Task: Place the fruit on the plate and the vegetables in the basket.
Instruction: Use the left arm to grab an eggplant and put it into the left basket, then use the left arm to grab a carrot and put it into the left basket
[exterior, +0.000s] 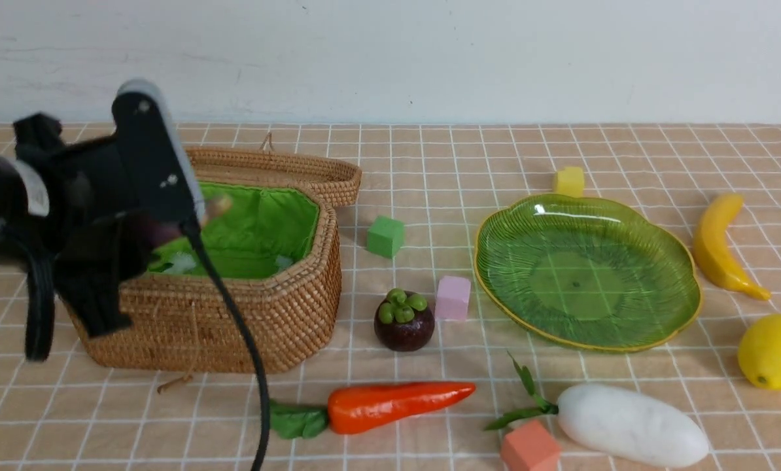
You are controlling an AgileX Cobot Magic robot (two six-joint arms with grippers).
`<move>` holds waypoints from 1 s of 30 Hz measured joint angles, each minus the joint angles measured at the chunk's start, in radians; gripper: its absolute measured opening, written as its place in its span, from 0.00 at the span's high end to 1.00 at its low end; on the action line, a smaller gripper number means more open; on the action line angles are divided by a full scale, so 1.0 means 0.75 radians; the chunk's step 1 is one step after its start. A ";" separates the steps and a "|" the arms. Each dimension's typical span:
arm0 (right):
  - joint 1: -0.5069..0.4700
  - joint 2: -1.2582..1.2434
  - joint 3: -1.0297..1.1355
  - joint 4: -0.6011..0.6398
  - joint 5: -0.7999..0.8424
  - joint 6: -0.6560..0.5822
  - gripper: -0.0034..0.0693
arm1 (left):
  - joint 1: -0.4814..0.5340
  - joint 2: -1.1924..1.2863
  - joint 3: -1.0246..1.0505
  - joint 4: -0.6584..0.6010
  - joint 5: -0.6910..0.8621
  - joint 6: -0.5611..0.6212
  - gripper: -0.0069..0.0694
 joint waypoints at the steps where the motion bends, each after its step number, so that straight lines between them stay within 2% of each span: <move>1: 0.000 0.000 0.000 0.012 -0.021 0.000 0.83 | 0.000 0.032 -0.010 0.010 -0.040 0.000 0.47; 4: 0.000 0.000 0.000 0.059 -0.050 -0.001 0.83 | 0.000 0.135 -0.037 0.065 -0.109 -0.003 0.45; 5: 0.000 0.000 0.000 0.086 -0.053 -0.001 0.83 | 0.000 0.203 -0.049 0.110 -0.142 -0.027 0.39; 7: 0.000 0.000 0.000 0.106 -0.043 -0.002 0.83 | 0.000 0.296 -0.065 0.203 -0.197 -0.113 0.22; 9: 0.000 0.000 0.000 0.108 -0.026 -0.004 0.83 | 0.000 0.342 -0.075 0.274 -0.229 -0.204 0.11; 11: 0.000 0.000 0.000 0.108 -0.005 -0.005 0.83 | 0.000 0.365 -0.077 0.352 -0.246 -0.312 0.06; 13: 0.000 0.000 0.000 0.109 0.019 -0.005 0.83 | 0.000 0.356 -0.079 0.400 -0.240 -0.456 0.04; 14: 0.000 0.000 0.000 0.109 0.024 -0.005 0.83 | 0.000 0.353 -0.079 0.400 -0.238 -0.469 0.04; 17: 0.000 0.000 -0.010 0.085 0.065 0.043 0.83 | -0.038 0.268 -0.079 0.323 -0.164 -0.733 0.14; 19: 0.000 0.001 -0.033 0.015 0.119 0.133 0.83 | -0.109 0.197 -0.080 0.201 -0.115 -0.861 0.28; 22: 0.000 0.002 -0.069 -0.108 0.218 0.257 0.83 | -0.290 0.137 -0.102 0.008 -0.023 -0.896 0.58; 23: 0.000 0.002 -0.071 -0.123 0.231 0.263 0.83 | -0.303 0.138 -0.103 -0.004 -0.014 -0.897 0.61; 24: 0.000 0.002 -0.080 -0.164 0.273 0.294 0.83 | -0.396 0.148 -0.118 -0.089 0.055 -0.872 0.74; 25: 0.000 0.001 -0.083 -0.179 0.293 0.305 0.83 | -0.445 0.167 -0.129 -0.134 0.102 -0.860 0.82; 27: 0.000 0.001 -0.084 -0.194 0.338 0.315 0.83 | -0.544 0.249 -0.170 -0.225 0.234 -0.838 0.91; 29: 0.000 0.001 -0.084 -0.196 0.363 0.320 0.83 | -0.591 0.317 -0.207 -0.258 0.320 -0.831 0.92; 30: 0.000 0.001 -0.084 -0.196 0.387 0.321 0.83 | -0.627 0.439 -0.260 -0.261 0.391 -0.818 0.90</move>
